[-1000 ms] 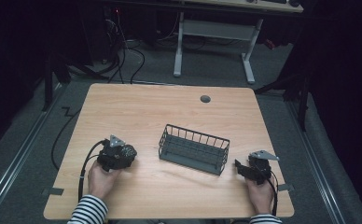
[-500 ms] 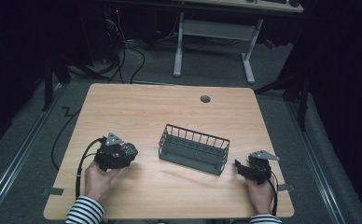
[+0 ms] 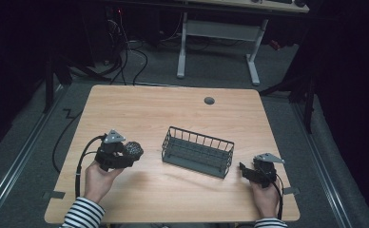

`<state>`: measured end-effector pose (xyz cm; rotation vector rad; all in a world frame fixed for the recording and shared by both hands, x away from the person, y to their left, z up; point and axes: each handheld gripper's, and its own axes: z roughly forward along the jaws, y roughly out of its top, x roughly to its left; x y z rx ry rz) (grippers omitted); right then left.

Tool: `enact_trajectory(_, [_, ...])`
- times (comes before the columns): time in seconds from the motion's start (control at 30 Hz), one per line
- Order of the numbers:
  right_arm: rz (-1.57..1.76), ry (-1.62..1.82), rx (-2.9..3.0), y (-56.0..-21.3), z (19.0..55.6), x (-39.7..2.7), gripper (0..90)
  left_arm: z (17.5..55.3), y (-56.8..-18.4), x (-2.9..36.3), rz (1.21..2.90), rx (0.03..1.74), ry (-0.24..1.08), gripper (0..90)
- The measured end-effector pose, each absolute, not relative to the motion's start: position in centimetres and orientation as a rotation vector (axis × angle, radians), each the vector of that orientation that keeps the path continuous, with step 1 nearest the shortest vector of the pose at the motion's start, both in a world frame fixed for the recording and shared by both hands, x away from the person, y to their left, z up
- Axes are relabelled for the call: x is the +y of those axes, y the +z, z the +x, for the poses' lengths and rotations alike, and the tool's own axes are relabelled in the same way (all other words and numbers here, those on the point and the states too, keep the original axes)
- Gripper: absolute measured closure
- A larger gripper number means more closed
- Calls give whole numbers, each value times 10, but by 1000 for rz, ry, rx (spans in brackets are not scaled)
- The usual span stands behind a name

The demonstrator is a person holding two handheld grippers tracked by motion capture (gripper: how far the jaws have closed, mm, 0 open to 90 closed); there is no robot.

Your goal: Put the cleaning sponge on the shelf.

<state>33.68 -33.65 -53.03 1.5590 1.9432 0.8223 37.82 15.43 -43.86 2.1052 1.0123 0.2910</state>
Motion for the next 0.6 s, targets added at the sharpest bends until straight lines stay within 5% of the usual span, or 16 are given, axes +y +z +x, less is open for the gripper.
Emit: enact_trajectory(0.6, [1560,822,1943,-530,337,-337,359,384,-400,123,2106,895,227,444])
